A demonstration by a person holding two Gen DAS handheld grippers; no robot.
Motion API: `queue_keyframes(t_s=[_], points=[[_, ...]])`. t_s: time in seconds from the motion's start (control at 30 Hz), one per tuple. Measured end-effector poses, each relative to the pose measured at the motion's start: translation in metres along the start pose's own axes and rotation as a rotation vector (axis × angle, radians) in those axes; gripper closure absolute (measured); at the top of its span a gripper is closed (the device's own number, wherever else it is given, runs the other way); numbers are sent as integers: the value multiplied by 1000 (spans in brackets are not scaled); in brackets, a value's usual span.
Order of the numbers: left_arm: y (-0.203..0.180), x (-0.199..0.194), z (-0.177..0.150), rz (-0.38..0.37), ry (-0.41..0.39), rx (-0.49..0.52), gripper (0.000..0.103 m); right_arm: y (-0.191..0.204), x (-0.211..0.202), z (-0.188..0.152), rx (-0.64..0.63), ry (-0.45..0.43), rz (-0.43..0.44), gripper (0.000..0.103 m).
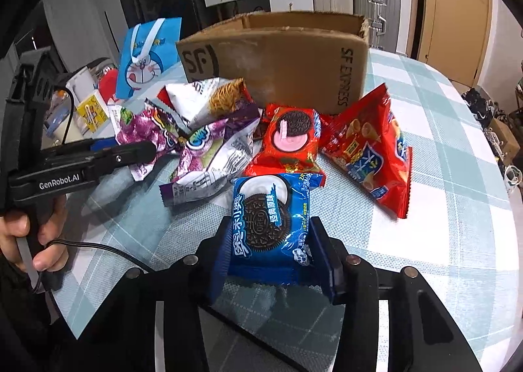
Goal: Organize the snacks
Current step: 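Grasp the purple candy bag with left tool while right tool grasps blue Oreo pack, then carry the purple candy bag and blue Oreo pack over the box and lower them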
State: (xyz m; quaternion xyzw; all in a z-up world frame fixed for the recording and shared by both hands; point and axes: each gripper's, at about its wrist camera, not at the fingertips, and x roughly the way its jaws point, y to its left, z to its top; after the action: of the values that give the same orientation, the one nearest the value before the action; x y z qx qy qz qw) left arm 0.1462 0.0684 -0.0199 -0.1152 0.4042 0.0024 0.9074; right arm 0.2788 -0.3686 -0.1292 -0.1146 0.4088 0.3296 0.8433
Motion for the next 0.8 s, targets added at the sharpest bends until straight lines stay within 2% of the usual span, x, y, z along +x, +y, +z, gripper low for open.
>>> queue_keyframes(t_s=[0.4,0.8], points=[[-5,-33,-6,-14,-74,-5,55,-4,-25,3,15,-95,34,57],[-36,-66,6,-3,-140,38,55,-12,-55,14,20,-188,60,57]])
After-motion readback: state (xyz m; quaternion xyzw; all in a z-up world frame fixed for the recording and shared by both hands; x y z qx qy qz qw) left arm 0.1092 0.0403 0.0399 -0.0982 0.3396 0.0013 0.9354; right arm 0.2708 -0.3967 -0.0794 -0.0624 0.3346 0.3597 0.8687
